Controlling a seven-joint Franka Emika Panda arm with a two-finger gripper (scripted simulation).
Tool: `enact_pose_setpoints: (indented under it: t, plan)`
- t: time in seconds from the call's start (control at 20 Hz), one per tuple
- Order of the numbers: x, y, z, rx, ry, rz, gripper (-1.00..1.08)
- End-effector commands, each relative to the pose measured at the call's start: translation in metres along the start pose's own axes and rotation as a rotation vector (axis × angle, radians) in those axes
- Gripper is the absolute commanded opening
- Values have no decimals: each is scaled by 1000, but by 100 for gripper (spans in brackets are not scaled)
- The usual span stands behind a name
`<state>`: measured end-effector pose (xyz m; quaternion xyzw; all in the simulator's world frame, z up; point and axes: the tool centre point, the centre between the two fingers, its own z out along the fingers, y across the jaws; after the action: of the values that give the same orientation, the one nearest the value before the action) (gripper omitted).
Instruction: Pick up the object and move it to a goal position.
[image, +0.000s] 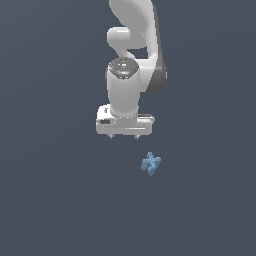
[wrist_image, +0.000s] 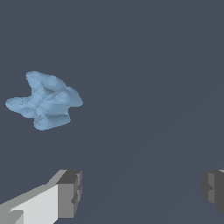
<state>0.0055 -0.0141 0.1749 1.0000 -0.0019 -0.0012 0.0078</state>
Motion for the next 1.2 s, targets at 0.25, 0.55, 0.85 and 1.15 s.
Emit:
enact_pose_setpoints:
  t: [0.25, 0.55, 0.85, 1.15]
  plan:
    - [0, 0, 4, -13, -9, -18, 100]
    - [-2, 2, 7, -26, -18, -42, 100]
    - [1, -1, 7, -23, -16, -20, 100]
    - [8, -11, 10, -20, -13, 41, 100]
